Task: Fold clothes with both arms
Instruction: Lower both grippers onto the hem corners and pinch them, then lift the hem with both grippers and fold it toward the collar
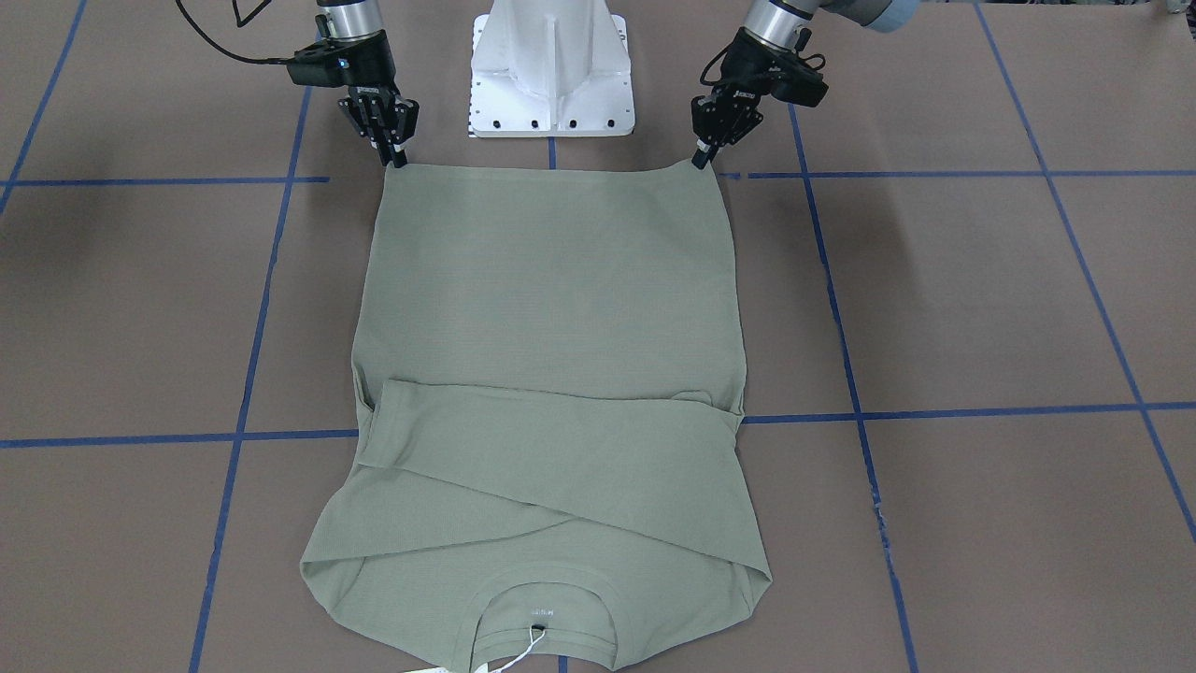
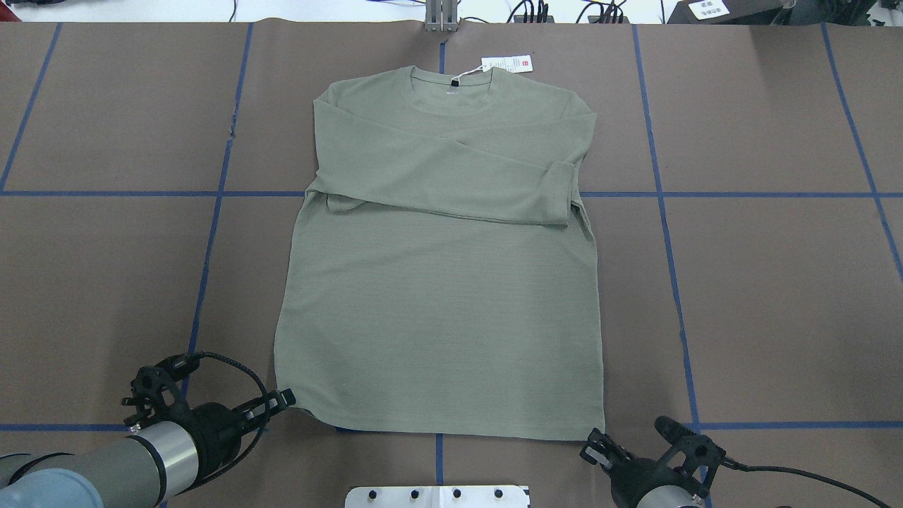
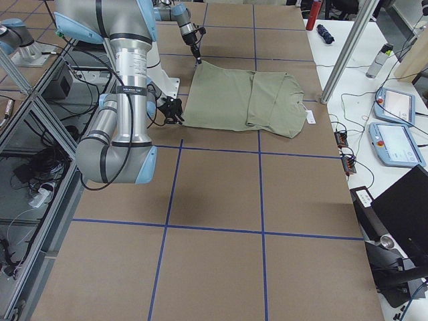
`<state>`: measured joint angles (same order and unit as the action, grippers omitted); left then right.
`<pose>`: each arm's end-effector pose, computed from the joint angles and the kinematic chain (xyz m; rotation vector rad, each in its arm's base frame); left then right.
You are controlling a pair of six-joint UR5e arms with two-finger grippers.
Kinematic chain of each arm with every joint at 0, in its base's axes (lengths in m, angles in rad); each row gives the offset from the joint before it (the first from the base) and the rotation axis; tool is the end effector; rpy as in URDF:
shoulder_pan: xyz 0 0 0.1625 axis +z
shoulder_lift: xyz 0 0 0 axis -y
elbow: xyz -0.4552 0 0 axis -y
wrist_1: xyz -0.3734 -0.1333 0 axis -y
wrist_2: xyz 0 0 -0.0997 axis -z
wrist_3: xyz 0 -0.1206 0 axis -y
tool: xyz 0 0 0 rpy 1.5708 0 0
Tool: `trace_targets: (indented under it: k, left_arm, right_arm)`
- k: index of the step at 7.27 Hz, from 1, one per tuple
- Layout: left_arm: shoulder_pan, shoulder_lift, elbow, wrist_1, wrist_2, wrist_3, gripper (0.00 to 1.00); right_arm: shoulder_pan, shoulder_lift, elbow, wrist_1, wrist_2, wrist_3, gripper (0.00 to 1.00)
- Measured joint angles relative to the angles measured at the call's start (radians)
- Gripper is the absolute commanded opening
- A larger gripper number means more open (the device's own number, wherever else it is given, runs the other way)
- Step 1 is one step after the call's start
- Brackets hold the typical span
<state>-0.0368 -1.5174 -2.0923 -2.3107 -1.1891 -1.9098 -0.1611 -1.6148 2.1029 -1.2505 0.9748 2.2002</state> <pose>0.4421 -0.1946 0.3951 0.1525 1.2449 -0.5562 -0.4772 -0.1261 0.4390 0.2216 -0.9573 0.6714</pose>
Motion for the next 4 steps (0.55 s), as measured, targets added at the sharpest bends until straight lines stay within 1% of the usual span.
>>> trace_targets:
  k: [2,3,4]
  left_arm:
    - [0.000,0.001,0.000,0.000,-0.001,0.000,0.00]
    - [-0.001,0.001,-0.002,0.000,-0.002,0.002,0.00]
    - [-0.002,0.005,-0.022,0.003,-0.005,0.016,0.00]
  right_arm:
    - [0.004,-0.002,0.004,-0.013,0.001,-0.005,0.00]
    - [0.008,0.000,0.031,-0.070,0.005,-0.008,0.00]
    - [0.012,0.001,0.101,-0.177,0.024,-0.011,0.00]
